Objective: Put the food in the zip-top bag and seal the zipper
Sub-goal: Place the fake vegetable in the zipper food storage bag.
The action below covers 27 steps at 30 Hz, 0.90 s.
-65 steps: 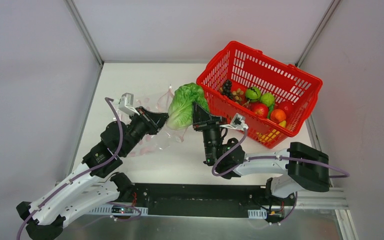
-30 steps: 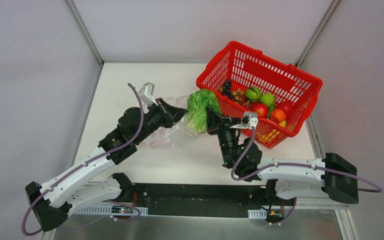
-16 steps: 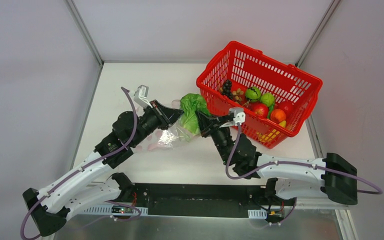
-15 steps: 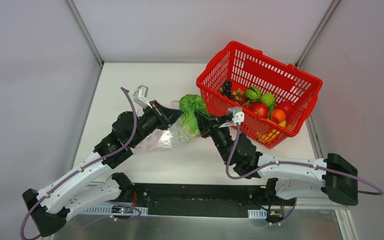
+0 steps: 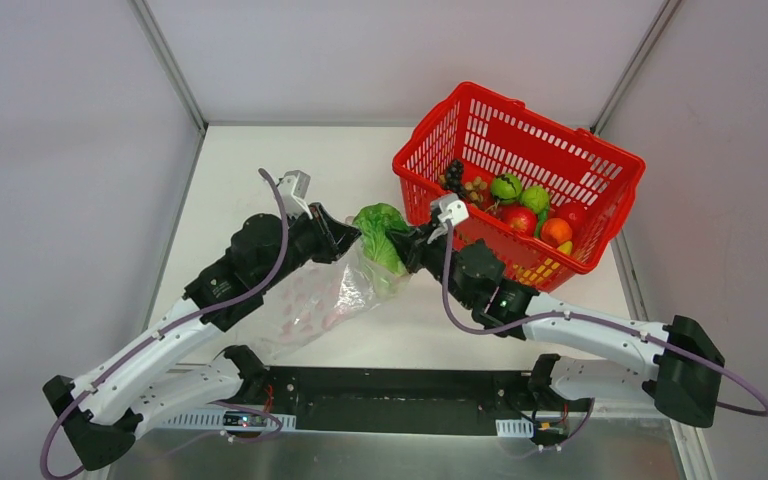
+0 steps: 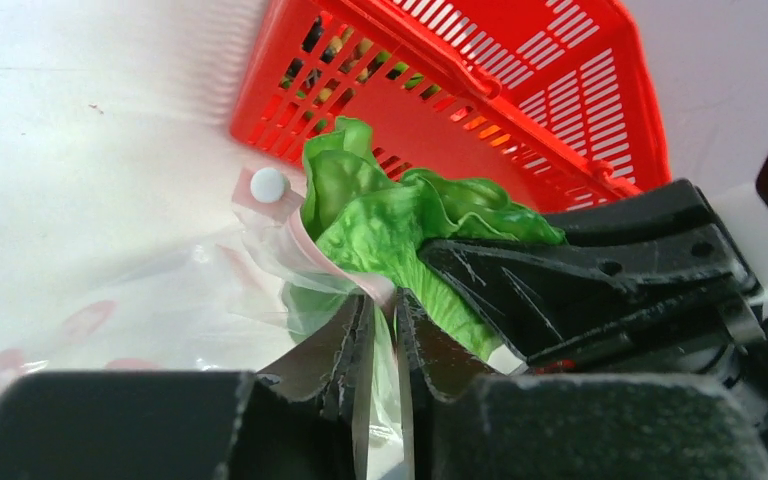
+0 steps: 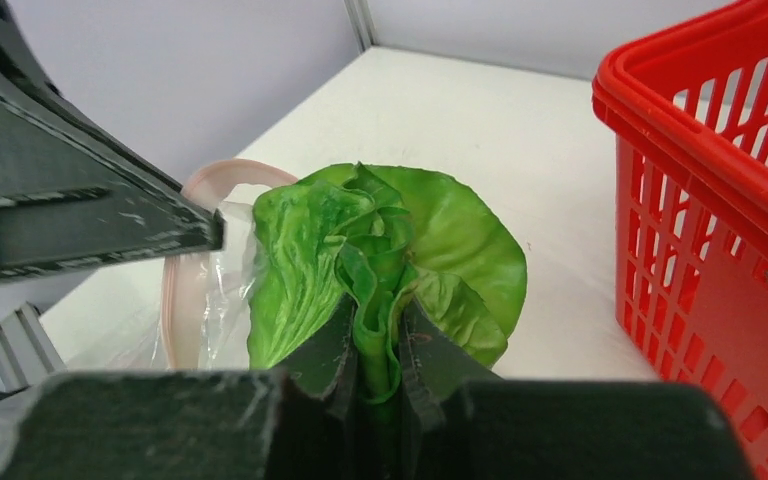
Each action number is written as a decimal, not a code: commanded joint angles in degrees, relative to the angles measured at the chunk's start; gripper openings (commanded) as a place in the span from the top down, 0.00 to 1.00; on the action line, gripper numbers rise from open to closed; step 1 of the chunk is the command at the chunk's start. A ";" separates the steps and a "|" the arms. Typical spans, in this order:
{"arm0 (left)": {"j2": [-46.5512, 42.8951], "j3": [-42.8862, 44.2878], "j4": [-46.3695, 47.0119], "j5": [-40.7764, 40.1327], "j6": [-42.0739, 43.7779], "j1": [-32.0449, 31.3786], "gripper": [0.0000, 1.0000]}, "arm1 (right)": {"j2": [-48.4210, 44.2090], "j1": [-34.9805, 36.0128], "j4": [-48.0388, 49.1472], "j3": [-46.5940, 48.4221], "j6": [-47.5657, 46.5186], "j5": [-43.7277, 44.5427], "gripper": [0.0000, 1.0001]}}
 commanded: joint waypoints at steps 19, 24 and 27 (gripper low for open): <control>9.24 7.28 -9.02 4.38 10.70 0.86 1.00 | 3.43 -4.69 -21.51 7.39 -4.22 -29.67 1.00; 8.45 6.27 -9.00 3.51 11.11 0.83 1.00 | 8.30 -5.35 -26.66 10.10 -5.05 -28.96 1.00; 8.37 6.22 -9.55 3.04 11.86 0.83 1.00 | 10.33 -6.33 -28.37 11.69 -4.05 -30.63 1.00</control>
